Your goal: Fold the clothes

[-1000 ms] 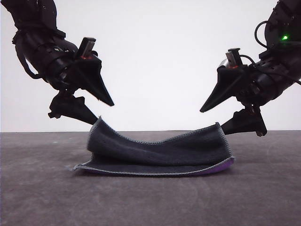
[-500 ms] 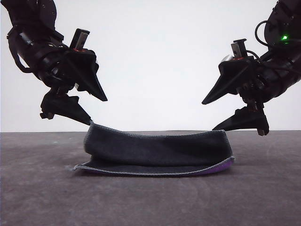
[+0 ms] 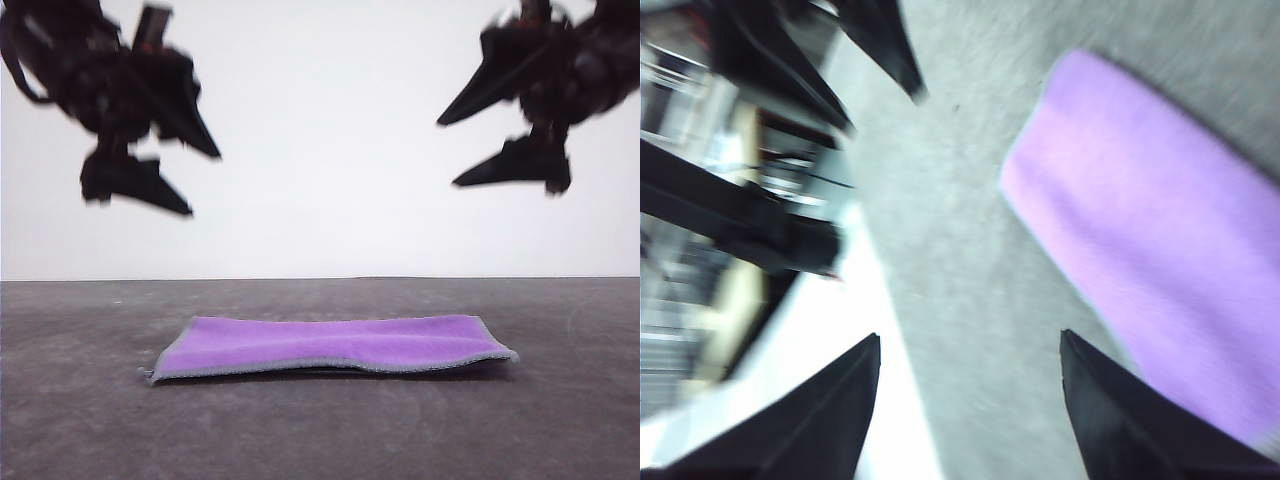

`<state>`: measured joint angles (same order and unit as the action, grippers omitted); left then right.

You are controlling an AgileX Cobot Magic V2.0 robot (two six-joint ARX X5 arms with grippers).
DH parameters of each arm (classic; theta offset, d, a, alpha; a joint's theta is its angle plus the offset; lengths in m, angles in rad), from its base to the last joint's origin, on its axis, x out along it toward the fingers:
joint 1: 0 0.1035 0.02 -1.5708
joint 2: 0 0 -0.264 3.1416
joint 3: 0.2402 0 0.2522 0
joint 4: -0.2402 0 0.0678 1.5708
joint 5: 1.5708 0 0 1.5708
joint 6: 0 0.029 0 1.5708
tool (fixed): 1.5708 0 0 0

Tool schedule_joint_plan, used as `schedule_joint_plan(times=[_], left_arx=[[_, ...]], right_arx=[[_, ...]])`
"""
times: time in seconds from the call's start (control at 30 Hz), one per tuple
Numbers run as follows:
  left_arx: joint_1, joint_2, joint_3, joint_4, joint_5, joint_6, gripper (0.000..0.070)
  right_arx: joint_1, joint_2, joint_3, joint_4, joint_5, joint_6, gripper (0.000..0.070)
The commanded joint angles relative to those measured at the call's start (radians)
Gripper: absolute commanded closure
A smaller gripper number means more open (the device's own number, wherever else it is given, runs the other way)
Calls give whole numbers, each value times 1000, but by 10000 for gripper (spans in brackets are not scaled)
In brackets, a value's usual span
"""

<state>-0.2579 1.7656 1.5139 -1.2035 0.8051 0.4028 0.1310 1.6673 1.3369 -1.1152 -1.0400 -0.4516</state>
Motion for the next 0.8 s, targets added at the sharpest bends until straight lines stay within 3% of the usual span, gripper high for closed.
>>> schedule_joint_plan(times=[0.0,0.07,0.17,0.27,0.5,0.63,0.77], left_arx=[[5,-38,19,33,-57,-63,334],[11,-108,19,81,-182,-137,334],[17,-215,19,128,-384,-225,335],[22,-311,18,120,-489,-256,335],[45,-494,-66,99,-520,-290,340],[54,-575,-182,104,-520,-306,341],[56,-644,-315,122,-520,-325,340]], right_arx=[[2,-48,19,10,74,52,339],[2,-126,19,33,201,132,340],[4,-248,19,69,472,254,340],[4,-351,19,71,635,299,340],[4,-476,-114,114,649,350,340],[4,-476,-317,262,624,416,340],[4,-451,-505,465,530,501,340]])
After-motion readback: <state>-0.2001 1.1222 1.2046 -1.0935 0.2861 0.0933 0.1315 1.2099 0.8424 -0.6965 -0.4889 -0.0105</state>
